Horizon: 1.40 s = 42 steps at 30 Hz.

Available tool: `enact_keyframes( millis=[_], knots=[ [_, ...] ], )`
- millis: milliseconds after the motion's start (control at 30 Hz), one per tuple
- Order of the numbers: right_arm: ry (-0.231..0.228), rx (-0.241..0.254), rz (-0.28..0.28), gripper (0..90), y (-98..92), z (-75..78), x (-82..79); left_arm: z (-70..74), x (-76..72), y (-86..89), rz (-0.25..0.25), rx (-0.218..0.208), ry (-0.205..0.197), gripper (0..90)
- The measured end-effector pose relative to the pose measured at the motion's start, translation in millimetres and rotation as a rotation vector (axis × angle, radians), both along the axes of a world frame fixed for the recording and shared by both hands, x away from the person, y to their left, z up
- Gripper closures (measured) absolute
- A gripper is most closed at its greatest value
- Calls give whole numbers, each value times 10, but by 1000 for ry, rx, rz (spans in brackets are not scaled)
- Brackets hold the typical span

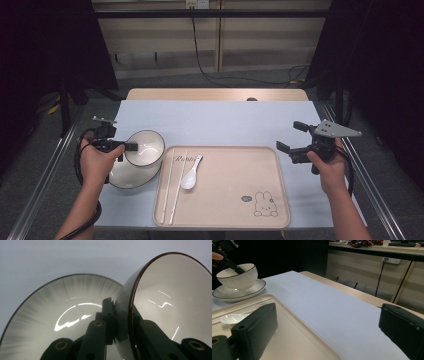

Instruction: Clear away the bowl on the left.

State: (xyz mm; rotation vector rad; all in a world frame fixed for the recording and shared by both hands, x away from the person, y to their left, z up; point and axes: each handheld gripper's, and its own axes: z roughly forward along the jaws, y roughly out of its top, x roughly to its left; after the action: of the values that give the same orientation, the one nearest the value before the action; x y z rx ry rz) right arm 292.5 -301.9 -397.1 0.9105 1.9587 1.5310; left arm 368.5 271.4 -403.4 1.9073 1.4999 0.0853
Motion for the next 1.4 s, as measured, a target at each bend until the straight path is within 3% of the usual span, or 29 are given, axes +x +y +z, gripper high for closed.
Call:
enact_keyframes(
  millis=[67,167,467,800,1133,1400],
  knots=[
    [2,1,0,17,-2,1,-2,7,-6,-76,7,-17,-25,824],
    [3,-1,-6,18,-9,4,-4,20,-12,-161,-23,-30,-48,825],
    [0,-4,-5,17,-10,6,-3,31,-52,-500,-97,-67,-80,825],
    [5,-1,1,17,-6,1,-2,3,-93,-846,-205,-101,-71,825],
    [3,-1,-2,17,1,-4,0,-33,-149,-1153,-291,-101,-54,825],
    [6,1,-2,17,1,-8,1,-50,-211,-1302,-350,-97,-36,825]
  ],
)
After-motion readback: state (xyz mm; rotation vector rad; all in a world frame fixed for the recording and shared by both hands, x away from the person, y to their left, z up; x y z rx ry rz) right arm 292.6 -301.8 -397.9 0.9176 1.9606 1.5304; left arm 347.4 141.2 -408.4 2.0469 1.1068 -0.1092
